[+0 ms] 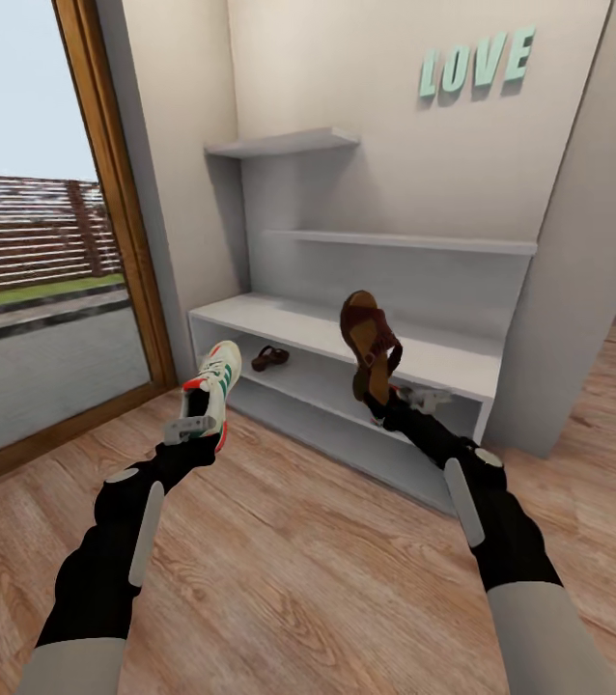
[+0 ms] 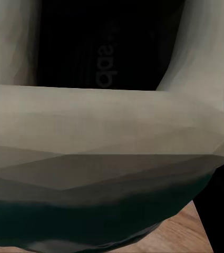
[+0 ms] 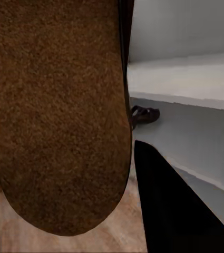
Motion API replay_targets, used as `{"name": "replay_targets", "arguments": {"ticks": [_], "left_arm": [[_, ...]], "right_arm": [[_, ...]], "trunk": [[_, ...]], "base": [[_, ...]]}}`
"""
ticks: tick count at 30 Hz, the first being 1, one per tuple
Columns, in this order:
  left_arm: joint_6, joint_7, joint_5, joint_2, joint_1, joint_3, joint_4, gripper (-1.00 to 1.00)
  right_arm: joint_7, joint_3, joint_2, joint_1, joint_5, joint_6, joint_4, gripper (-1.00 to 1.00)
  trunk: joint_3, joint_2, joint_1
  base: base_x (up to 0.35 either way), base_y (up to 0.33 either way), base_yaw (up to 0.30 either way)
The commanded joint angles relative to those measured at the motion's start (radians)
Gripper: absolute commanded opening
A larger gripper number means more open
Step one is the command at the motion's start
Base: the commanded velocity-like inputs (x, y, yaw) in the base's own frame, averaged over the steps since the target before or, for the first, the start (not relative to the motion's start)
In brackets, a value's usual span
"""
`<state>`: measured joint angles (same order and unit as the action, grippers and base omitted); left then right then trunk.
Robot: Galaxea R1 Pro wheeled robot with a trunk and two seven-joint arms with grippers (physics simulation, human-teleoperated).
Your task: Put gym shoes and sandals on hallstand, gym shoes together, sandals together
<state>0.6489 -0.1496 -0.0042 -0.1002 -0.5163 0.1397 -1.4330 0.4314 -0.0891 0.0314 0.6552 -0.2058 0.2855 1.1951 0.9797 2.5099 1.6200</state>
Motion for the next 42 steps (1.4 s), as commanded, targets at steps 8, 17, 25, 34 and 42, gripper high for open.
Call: {"name": "replay_targets", "arguments": {"ticks": [8, 17, 25, 34, 42], "left_arm": [[0.006, -0.007, 0.000, -0.001, -0.001, 0.003, -0.001, -1.00], [0.006, -0.007, 0.000, -0.001, -0.001, 0.003, -0.001, -1.00], [0.006, -0.007, 0.000, -0.001, -0.001, 0.003, -0.001, -1.00], [0.005, -0.007, 0.000, -0.001, -0.001, 0.003, -0.001, -1.00], [0.005, -0.007, 0.000, -0.001, -0.001, 0.003, -0.001, -1.00]], "right_arm": [[0.002, -0.003, 0.002, -0.002, -0.011, -0.144, -0.025, -1.00], [0.001, -0.003, 0.001, -0.002, -0.011, -0.146, -0.026, -1.00], [0.001, -0.003, 0.002, -0.002, -0.011, -0.146, -0.026, -1.00], [0.001, -0.004, 0.002, -0.002, -0.011, -0.146, -0.026, -1.00], [0.001, -0.003, 0.002, -0.002, -0.011, -0.146, -0.026, -1.00]], "trunk": [[0.001, 0.000, 0.000], [0.001, 0.000, 0.000], [0.001, 0.000, 0.000], [0.001, 0.000, 0.000], [0.001, 0.000, 0.000]], "base": [[0.000, 0.000, -0.013], [0.000, 0.162, 0.000], [0.004, 0.304, -0.028], [0.035, 0.138, -0.240], [0.000, 0.001, -0.265]]}}
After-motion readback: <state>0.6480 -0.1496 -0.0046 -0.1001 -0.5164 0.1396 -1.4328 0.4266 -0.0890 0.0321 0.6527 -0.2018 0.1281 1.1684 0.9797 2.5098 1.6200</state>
